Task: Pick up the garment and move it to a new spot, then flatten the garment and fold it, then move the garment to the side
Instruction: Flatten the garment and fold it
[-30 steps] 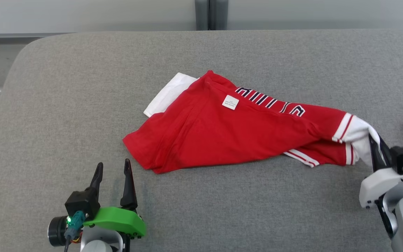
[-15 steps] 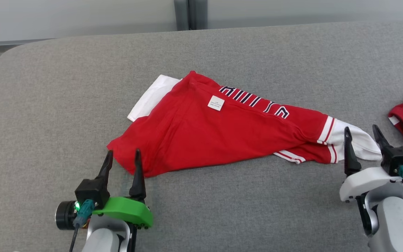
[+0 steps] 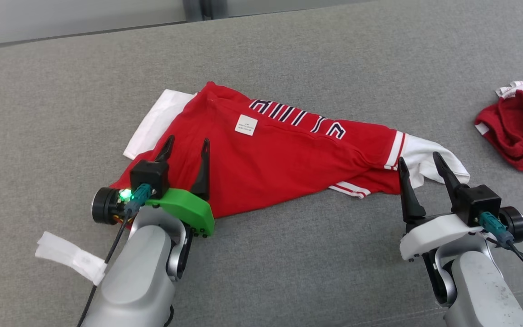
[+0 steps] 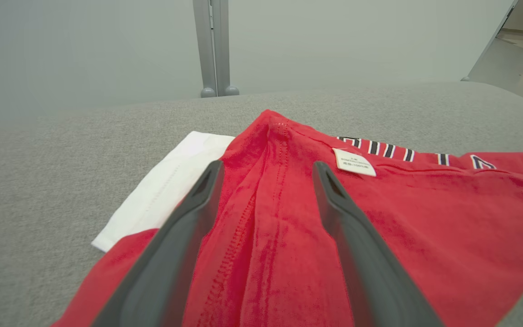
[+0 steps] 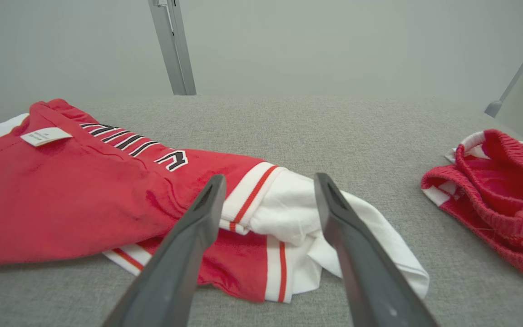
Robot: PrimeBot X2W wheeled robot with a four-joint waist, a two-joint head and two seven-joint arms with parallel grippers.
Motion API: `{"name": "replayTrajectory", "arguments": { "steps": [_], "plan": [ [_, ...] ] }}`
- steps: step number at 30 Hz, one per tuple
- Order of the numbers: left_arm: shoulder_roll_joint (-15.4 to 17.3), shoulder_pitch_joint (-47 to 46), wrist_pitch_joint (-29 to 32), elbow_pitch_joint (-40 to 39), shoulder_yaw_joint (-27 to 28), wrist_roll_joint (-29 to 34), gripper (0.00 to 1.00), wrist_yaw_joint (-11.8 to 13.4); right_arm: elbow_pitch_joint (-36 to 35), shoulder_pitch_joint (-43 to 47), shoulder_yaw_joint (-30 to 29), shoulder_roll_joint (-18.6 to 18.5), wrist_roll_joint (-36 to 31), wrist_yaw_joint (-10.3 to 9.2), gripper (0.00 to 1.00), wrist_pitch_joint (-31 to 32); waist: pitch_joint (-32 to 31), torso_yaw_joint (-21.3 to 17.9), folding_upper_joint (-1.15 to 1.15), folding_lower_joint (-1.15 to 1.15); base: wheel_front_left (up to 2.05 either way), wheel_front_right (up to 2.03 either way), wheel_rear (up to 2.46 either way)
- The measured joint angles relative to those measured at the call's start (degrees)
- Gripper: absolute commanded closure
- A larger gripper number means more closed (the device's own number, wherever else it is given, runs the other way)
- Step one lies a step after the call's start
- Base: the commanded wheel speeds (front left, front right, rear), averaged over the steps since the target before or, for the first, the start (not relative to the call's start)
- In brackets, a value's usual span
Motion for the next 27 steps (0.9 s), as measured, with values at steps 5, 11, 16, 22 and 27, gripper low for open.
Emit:
{"name": "replayTrajectory", "arguments": {
  "steps": [5, 11, 16, 22, 27],
  "plan": [
    [0.0, -7.3, 0.0, 8.1, -2.7, -2.6, 0.00, -0.5, -0.1, -0.1, 1.4, 0.3, 0.7, 0.00, 0.00, 0.0, 1.7, -2.1, 0.00, 0.00, 0.00, 0.00, 0.00],
    [0.0, -14.4, 0.4, 15.2, -4.7, -5.3, 0.00, -0.5, -0.3, -0.9, 2.9, 0.3, 1.7, 0.00, 0.00, 0.0, 3.6, -4.0, 0.00, 0.00, 0.00, 0.00, 0.00],
    [0.0, -19.0, 0.3, 19.3, -5.1, -6.5, 0.00, -0.5, -0.7, -1.4, 4.2, 0.3, 3.2, 0.00, 0.00, 0.0, 4.6, -5.0, 0.00, 0.00, 0.00, 0.00, 0.00],
    [0.0, -20.8, 0.2, 22.7, -5.4, -7.3, 0.00, -0.9, -0.7, -2.1, 5.3, 0.3, 3.7, 0.00, 0.00, 0.0, 5.1, -6.1, 0.00, 0.00, 0.00, 0.00, 0.00],
    [0.0, -20.8, 0.1, 24.5, -6.3, -9.2, 0.09, -1.3, -0.6, -2.1, 5.2, 0.3, 3.8, 0.00, 0.00, 0.0, 5.1, -6.6, 0.00, 0.00, 0.00, 0.00, 0.00]
  ]
}}
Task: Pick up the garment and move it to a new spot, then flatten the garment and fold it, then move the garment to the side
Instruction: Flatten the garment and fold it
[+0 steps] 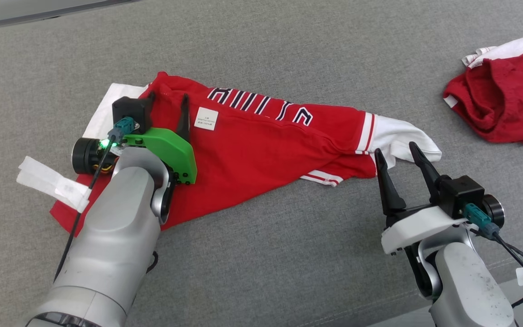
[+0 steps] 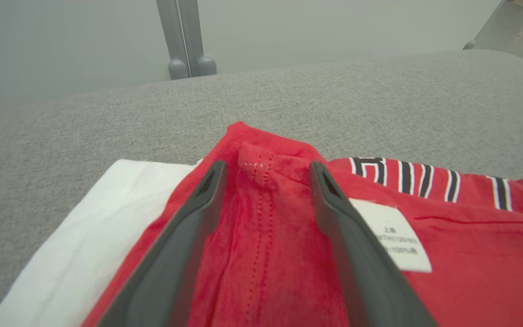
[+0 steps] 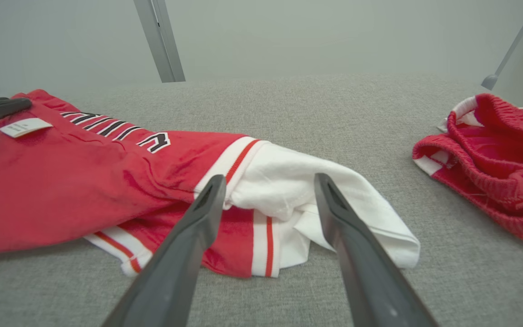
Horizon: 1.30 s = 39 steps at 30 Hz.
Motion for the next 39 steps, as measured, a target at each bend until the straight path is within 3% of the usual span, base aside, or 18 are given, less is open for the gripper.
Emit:
{"name": "replayTrajectory", "arguments": {
  "steps": [2, 5, 7, 9, 13, 22, 31, 39],
  "plan": [
    [0.0, 0.0, 0.0, 0.3, -0.1, -0.5, 0.29, 0.0, 0.1, 0.0, 0.0, 0.0, 0.0, 0.00, 0.00, 0.0, 0.0, -0.2, 0.00, 0.00, 0.00, 0.00, 0.00],
    [0.0, -0.1, 0.0, 0.4, 0.0, -1.1, 0.70, 0.1, 0.1, 0.0, 0.2, 0.0, 0.0, 0.00, 0.00, 0.0, 0.0, -0.4, 0.00, 0.00, 0.00, 0.00, 0.00],
    [0.0, -0.1, 0.0, 0.5, 0.0, -1.4, 0.78, 0.4, 0.2, -0.1, 0.4, 0.0, 0.2, 0.00, 0.00, 0.0, 0.1, -0.6, 0.00, 0.00, 0.00, 0.00, 0.00],
    [0.0, -0.3, 0.0, 0.9, 0.1, -1.3, 1.00, 0.4, 0.2, -0.4, 0.5, 0.0, 0.3, 0.00, 0.00, 0.0, 0.3, -0.8, 0.00, 0.00, 0.00, 0.00, 0.00],
    [0.1, -0.4, 0.0, 0.6, 0.6, -0.8, 1.00, 0.5, 0.3, -0.5, 0.1, 0.0, 0.5, 0.00, 0.00, 0.0, 0.4, -1.0, 0.00, 0.00, 0.00, 0.00, 0.00],
    [0.5, 4.7, -0.1, -12.5, 4.4, 2.9, 1.00, 2.1, 1.5, 1.7, -2.9, 0.0, 0.5, 0.00, 0.00, 0.0, -2.8, 0.9, 0.00, 0.00, 0.00, 0.00, 0.00],
    [1.2, 20.5, -0.1, -27.8, 11.0, 6.0, 1.00, 2.9, 2.5, 5.6, -3.8, 0.1, 0.8, 0.00, 0.00, 0.0, -8.4, 7.2, 0.00, 0.00, 0.00, 0.00, 0.00],
    [1.2, 33.9, -0.1, -29.4, 15.3, 6.3, 1.00, 3.2, 3.9, 6.8, -3.3, 0.1, 0.8, 0.00, 0.00, 0.0, -13.0, 11.8, 0.00, 0.00, 0.00, 0.00, 0.00]
  ]
}}
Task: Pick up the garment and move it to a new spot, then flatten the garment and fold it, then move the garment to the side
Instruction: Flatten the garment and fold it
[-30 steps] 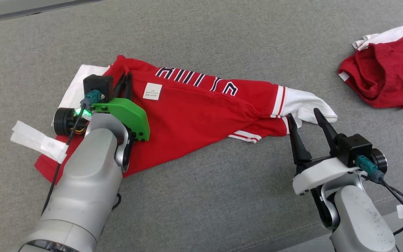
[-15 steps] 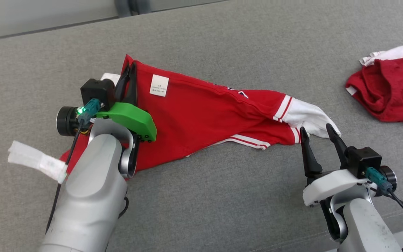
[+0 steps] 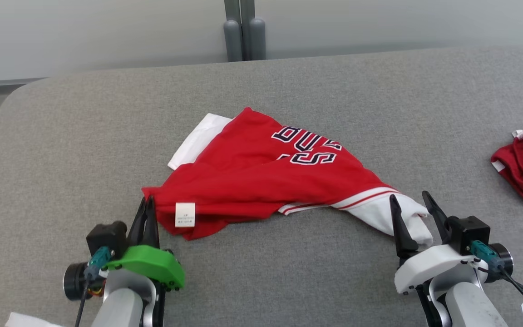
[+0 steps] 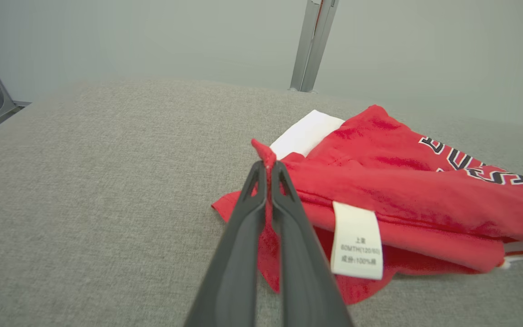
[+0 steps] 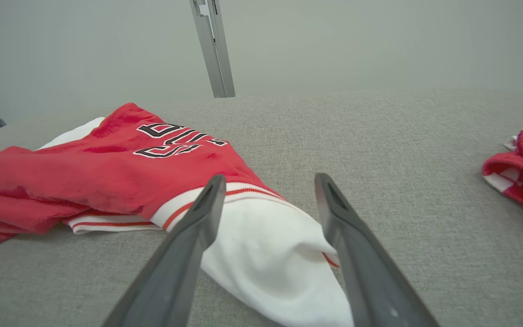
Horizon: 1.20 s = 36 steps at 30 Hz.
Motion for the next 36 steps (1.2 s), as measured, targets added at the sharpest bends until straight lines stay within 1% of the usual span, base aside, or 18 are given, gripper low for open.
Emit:
{"name": "replayTrajectory", "arguments": {
  "steps": [5, 11, 12, 13, 14, 19, 22, 29, 32, 36],
  "plan": [
    [-0.6, 6.2, 0.0, -0.2, 2.4, -0.1, 1.00, 0.2, 0.6, 1.0, 0.3, 0.0, 0.1, 0.00, 0.00, 0.0, -2.4, 0.8, 0.00, 0.00, 0.00, 0.00, 0.00],
    [-1.0, 8.8, 0.0, 2.0, 4.6, 0.8, 1.00, 0.3, 1.3, 2.4, 0.1, 0.0, 0.1, 0.00, 0.00, 0.0, -4.5, 0.3, 0.00, 0.00, 0.00, 0.00, 0.00],
    [-1.0, 9.1, 0.0, 2.2, 5.1, 1.2, 0.76, 0.5, 1.2, 2.5, 0.1, 0.0, 0.2, 0.00, 0.00, 0.0, -4.7, 0.1, 0.00, 0.00, 0.00, 0.00, 0.00],
    [-1.0, 9.4, 0.0, 1.9, 5.8, 1.9, 0.20, 1.0, 1.1, 2.6, 0.1, 0.0, 0.4, 0.00, 0.00, 0.0, -5.0, -0.1, 0.00, 0.00, 0.00, 0.00, 0.00],
    [-1.0, 9.6, 0.0, 1.6, 6.3, 2.8, 0.00, 1.3, 0.8, 2.7, 0.2, 0.0, 0.6, 0.00, 0.00, 0.0, -5.1, -0.3, 0.00, 0.00, 0.00, 0.00, 0.00],
    [-1.1, 11.1, 0.0, -5.0, 9.1, 8.6, 0.00, 3.1, -1.9, 3.2, 0.5, 0.0, 1.7, 0.00, 0.00, 0.0, -5.7, -0.8, 0.00, 0.00, 0.00, 0.00, 0.00],
    [-1.1, 12.4, 0.0, -7.7, 9.9, 12.1, 0.00, 3.8, -3.7, 3.6, 0.6, 0.0, 1.9, 0.00, 0.00, 0.0, -5.7, -0.8, 0.00, 0.00, 0.00, 0.00, 0.00],
    [-1.1, 14.2, 0.0, -8.5, 10.0, 16.5, 0.00, 3.3, -4.8, 5.0, 0.9, 0.0, 1.5, 0.00, 0.00, 0.0, -5.7, -0.4, 0.00, 0.00, 0.00, 0.00, 0.00],
    [-1.1, 14.7, 0.0, -8.5, 10.0, 16.7, 0.00, 3.2, -4.7, 5.2, 0.9, 0.0, 1.5, 0.00, 0.00, 0.0, -5.7, -0.2, 0.00, 0.00, 0.00, 0.00, 0.00],
    [-1.1, 14.8, 0.0, -6.5, 10.1, 16.0, 0.00, 2.0, -4.0, 5.4, 1.4, 0.0, 1.2, 0.00, 0.00, 0.0, -5.4, -0.2, 0.00, 0.00, 0.00, 0.00, 0.00]
  ]
}}
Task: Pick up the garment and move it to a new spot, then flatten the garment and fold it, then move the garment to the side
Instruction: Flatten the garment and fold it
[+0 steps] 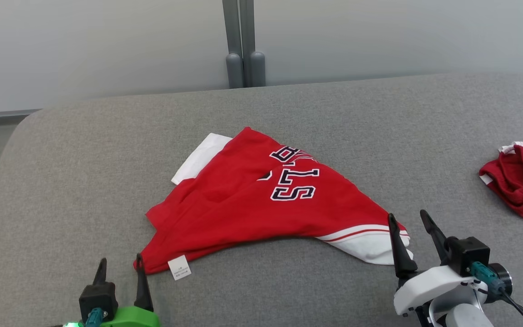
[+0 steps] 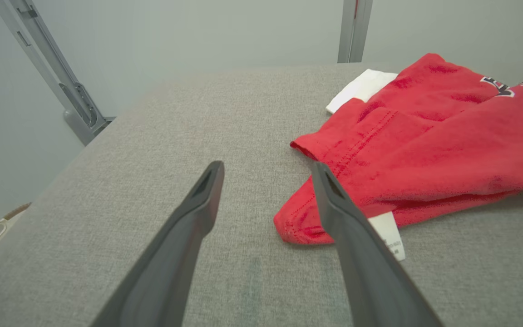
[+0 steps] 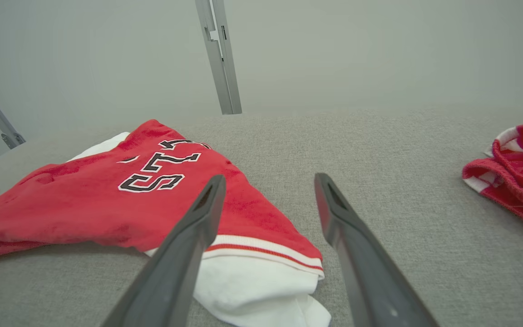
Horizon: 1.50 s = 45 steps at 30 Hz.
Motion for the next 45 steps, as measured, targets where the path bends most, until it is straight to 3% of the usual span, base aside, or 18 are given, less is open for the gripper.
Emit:
{"name": "replayTrajectory", "arguments": {
  "steps": [10, 22, 23, 24, 27, 29, 45],
  "plan": [
    [-0.1, -2.1, 0.0, 6.4, -0.7, -5.1, 0.00, -1.5, 4.0, 0.0, 0.0, 0.0, -1.5, 0.00, 0.00, 0.0, 2.5, -0.7, 0.00, 0.00, 0.00, 0.00, 0.00],
    [-0.1, -5.1, 0.0, 11.0, 0.0, -11.6, 0.00, -2.1, 3.9, -1.0, -1.5, 0.0, -2.0, 0.00, 0.00, 0.0, 6.2, -2.9, 0.00, 0.00, 0.00, 0.00, 0.00],
    [-0.1, -5.4, 0.0, 11.6, -0.1, -11.9, 0.11, -2.3, 3.8, -1.0, -1.7, 0.0, -2.1, 0.00, 0.00, 0.0, 6.4, -3.1, 0.00, 0.00, 0.00, 0.00, 0.00],
    [-0.1, -5.7, 0.0, 12.2, -0.1, -12.2, 0.16, -2.3, 3.7, -1.1, -1.9, 0.0, -2.1, 0.00, 0.00, 0.0, 6.6, -3.3, 0.00, 0.00, 0.00, 0.00, 0.00],
    [-0.1, -6.3, -0.1, 13.5, -0.3, -13.1, 0.55, -2.3, 3.5, -1.1, -2.1, 0.0, -2.2, 0.00, 0.00, 0.0, 7.0, -3.8, 0.00, 0.00, 0.00, 0.00, 0.00],
    [-0.1, -6.7, -0.1, 14.3, -0.6, -13.2, 1.00, -2.6, 3.5, -1.1, -2.2, 0.0, -2.2, 0.00, 0.00, 0.0, 7.3, -4.0, 0.00, 0.00, 0.00, 0.00, 0.00],
    [0.0, -7.0, -0.1, 12.8, -2.3, -13.3, 1.00, -2.4, 6.7, 1.5, -0.1, 0.0, -1.8, 0.00, 0.00, 0.0, 7.8, -3.8, 0.00, 0.00, 0.00, 0.00, 0.00]
  ]
}}
